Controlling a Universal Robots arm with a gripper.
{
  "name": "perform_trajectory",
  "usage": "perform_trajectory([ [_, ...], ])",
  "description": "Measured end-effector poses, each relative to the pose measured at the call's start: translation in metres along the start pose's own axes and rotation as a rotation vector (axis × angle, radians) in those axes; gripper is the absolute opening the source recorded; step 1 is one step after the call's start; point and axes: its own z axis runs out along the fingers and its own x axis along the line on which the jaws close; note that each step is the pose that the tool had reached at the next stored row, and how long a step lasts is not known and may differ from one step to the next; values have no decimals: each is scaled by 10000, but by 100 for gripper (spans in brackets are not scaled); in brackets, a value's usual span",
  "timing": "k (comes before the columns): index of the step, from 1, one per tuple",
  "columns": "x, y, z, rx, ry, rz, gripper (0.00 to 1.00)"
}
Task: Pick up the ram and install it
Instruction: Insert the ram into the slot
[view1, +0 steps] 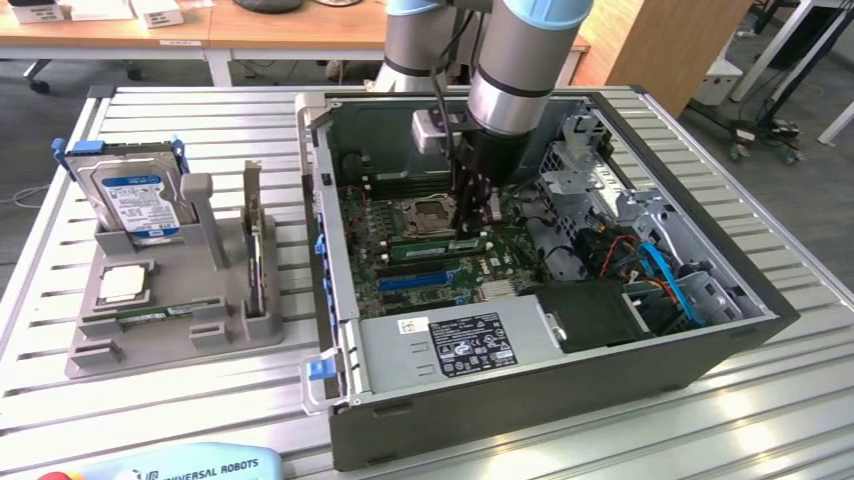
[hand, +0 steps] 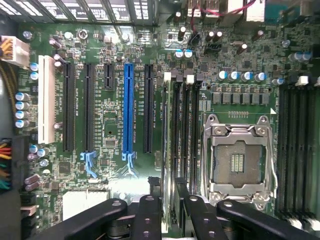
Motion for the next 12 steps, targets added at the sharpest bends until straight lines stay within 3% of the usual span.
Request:
perform_trajectory([
  [12, -4, 9, -251, 0, 0, 0, 25],
])
